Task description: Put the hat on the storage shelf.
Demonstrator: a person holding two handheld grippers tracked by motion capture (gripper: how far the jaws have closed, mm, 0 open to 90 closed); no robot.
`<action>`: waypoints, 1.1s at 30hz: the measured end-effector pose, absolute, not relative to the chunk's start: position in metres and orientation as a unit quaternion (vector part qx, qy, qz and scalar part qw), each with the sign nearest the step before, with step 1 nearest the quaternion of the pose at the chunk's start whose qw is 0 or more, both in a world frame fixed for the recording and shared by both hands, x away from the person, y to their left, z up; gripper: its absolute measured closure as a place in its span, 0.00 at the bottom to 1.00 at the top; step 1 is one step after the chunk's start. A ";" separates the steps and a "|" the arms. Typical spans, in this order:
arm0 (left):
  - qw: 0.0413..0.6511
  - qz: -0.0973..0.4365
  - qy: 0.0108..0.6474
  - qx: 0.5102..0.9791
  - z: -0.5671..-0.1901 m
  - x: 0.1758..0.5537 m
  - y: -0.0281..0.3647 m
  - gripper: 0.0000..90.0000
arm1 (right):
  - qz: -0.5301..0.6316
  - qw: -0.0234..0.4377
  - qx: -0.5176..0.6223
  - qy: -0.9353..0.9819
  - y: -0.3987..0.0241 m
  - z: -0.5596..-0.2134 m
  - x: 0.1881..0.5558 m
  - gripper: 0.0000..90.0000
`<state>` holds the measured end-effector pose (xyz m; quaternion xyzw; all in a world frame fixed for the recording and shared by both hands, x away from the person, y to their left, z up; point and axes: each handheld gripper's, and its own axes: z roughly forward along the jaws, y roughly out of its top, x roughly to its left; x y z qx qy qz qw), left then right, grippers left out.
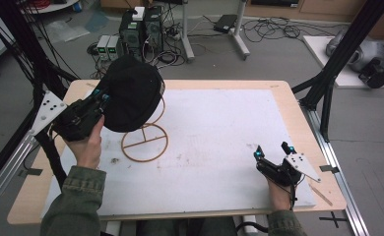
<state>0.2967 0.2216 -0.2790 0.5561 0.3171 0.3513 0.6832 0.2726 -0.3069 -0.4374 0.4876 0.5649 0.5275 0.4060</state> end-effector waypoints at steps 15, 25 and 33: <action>0.650 0.327 0.335 0.599 -0.282 0.312 0.212 0.97 | 0.530 0.401 0.480 0.572 -0.307 -0.438 0.273 0.10; 0.630 0.317 0.336 0.624 -0.275 0.318 0.208 0.96 | 0.529 0.398 0.479 0.576 -0.307 -0.439 0.273 0.10; 0.616 0.317 0.350 0.631 -0.275 0.319 0.209 0.93 | 0.532 0.396 0.481 0.573 -0.309 -0.440 0.274 0.10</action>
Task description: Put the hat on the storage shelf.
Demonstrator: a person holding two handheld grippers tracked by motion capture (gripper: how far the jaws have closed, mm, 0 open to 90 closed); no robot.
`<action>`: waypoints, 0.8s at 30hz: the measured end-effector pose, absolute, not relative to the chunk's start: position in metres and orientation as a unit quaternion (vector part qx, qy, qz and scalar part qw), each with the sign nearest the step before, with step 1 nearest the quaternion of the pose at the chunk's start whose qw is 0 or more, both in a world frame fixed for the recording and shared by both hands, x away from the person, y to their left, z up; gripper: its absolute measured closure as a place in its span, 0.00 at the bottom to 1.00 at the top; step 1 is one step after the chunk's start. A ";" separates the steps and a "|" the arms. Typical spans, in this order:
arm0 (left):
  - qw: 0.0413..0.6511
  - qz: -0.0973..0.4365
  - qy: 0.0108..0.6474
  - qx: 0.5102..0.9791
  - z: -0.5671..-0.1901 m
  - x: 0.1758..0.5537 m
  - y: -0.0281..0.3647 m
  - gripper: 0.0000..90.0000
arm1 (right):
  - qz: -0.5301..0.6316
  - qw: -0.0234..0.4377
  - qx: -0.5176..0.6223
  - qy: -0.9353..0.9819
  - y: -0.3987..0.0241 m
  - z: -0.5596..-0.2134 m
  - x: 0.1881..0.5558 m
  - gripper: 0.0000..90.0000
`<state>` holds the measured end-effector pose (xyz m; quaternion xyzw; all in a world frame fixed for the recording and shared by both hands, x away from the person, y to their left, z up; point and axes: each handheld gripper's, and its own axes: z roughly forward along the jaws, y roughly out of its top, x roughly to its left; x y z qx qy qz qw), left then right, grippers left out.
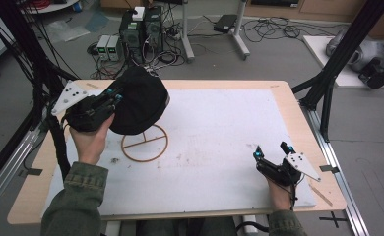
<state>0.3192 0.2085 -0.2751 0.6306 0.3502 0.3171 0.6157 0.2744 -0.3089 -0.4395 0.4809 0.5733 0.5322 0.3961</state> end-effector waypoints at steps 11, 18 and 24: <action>0.629 0.329 0.357 0.608 -0.277 0.314 0.214 0.75 | 0.536 0.396 0.480 0.570 -0.310 -0.439 0.274 0.10; 0.638 0.336 0.357 0.594 -0.284 0.312 0.219 0.46 | 0.532 0.402 0.482 0.569 -0.311 -0.438 0.273 0.10; 0.639 0.351 0.361 0.581 -0.286 0.309 0.226 0.32 | 0.533 0.399 0.491 0.562 -0.312 -0.438 0.273 0.10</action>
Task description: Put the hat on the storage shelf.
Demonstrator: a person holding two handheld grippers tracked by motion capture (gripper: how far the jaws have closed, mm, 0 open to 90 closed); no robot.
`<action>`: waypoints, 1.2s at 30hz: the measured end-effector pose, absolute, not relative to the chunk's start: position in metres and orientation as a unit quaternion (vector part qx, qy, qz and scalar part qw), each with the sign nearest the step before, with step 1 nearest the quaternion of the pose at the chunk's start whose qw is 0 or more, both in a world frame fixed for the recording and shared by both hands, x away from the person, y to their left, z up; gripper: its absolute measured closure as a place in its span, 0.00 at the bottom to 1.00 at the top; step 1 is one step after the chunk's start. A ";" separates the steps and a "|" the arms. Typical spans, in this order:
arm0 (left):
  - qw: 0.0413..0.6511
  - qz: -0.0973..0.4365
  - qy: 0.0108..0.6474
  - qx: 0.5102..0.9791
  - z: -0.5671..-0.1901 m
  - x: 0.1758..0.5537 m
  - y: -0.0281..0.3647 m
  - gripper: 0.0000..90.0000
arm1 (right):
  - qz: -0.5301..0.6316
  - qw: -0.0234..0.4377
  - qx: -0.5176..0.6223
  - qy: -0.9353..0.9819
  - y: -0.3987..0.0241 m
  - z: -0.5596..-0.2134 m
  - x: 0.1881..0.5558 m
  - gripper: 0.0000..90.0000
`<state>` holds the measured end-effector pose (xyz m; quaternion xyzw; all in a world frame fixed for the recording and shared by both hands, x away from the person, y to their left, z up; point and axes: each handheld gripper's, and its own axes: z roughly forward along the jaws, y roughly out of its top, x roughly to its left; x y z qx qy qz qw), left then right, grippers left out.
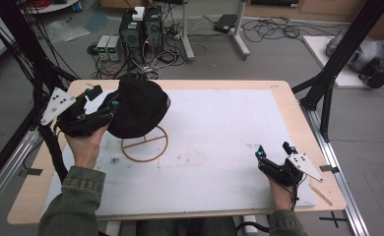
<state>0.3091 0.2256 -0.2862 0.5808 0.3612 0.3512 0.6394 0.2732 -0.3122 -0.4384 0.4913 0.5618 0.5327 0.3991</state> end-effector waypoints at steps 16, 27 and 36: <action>0.621 0.419 0.371 0.549 -0.302 0.289 0.236 0.17 | 0.535 0.400 0.492 0.558 -0.313 -0.437 0.272 0.10; 0.615 0.432 0.375 0.543 -0.320 0.276 0.253 0.16 | 0.535 0.401 0.491 0.558 -0.311 -0.439 0.270 0.10; 0.607 0.435 0.386 0.542 -0.342 0.262 0.266 0.16 | 0.531 0.395 0.497 0.561 -0.311 -0.440 0.270 0.10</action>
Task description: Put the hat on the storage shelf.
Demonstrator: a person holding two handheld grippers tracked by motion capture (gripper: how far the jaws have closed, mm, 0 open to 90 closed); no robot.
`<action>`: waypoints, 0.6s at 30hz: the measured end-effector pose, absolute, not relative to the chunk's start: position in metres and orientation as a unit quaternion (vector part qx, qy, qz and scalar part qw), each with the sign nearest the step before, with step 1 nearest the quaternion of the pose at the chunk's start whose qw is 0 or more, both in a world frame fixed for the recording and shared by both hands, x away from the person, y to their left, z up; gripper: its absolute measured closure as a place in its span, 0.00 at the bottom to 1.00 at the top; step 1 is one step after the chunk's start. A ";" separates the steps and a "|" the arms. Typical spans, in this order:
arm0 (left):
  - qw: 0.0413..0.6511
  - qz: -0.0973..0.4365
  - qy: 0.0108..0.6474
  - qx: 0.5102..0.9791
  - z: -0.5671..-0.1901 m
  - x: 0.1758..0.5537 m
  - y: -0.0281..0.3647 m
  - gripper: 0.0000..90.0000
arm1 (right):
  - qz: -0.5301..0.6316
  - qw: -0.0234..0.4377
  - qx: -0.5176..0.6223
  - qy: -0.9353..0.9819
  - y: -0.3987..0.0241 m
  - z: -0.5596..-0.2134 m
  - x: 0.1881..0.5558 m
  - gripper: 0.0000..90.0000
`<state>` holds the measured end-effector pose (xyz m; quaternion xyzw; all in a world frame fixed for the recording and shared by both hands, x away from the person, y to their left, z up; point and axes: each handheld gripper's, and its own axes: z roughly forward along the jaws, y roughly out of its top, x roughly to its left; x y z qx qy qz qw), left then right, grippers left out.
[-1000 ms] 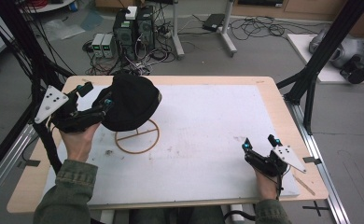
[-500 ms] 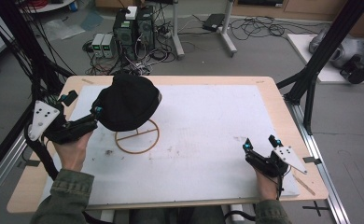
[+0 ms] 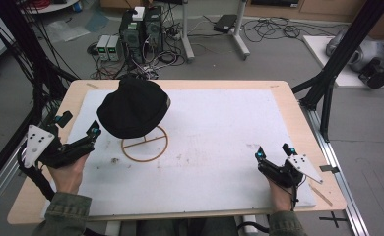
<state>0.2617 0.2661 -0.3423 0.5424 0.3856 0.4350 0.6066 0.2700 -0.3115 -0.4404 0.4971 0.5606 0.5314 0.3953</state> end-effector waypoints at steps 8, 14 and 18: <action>0.596 0.434 0.397 0.547 -0.365 0.250 0.273 0.17 | 0.532 0.399 0.497 0.558 -0.312 -0.440 0.270 0.10; 0.594 0.438 0.410 0.536 -0.380 0.245 0.277 0.17 | 0.532 0.399 0.496 0.558 -0.311 -0.440 0.270 0.10; 0.593 0.447 0.410 0.530 -0.390 0.244 0.278 0.16 | 0.531 0.400 0.494 0.560 -0.310 -0.440 0.270 0.10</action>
